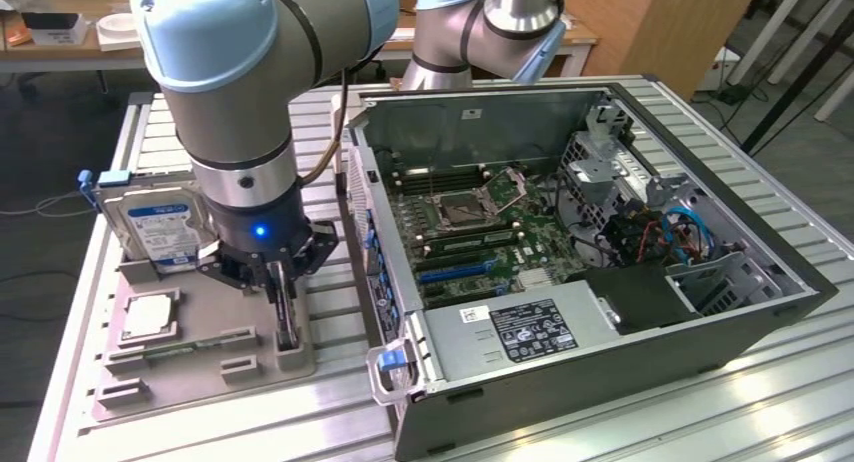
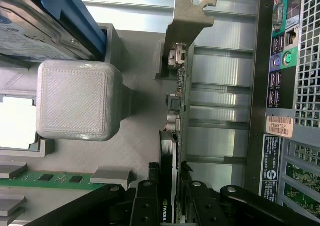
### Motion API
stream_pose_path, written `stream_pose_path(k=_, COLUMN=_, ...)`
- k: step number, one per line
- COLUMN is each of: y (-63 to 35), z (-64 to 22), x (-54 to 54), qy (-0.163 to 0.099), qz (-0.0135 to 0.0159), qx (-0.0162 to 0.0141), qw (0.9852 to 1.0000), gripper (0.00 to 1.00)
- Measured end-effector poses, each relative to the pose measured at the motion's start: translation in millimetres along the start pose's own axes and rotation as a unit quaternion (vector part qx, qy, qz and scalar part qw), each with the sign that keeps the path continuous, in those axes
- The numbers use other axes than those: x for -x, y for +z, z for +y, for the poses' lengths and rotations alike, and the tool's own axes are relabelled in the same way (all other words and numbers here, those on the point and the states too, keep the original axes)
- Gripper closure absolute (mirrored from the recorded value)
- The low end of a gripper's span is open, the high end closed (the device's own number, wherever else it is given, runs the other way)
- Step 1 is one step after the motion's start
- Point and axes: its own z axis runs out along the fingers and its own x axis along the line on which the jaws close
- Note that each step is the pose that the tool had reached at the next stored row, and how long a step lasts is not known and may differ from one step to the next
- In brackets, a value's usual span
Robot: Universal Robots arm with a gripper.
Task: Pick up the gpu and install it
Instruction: 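Pick up the gpu and move the gpu toward the slot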
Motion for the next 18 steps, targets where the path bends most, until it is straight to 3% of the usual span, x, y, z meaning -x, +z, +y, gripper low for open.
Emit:
stream_pose_path(k=4, y=-9.5, z=0.4, x=0.2, qy=0.0, qz=0.0001, qx=0.0, qw=1.0, gripper=0.74)
stream_pose_path(k=18, y=-70.9, z=3.2, x=1.7, qy=0.0, qz=0.0001, qx=0.0, qw=1.0, gripper=0.74)
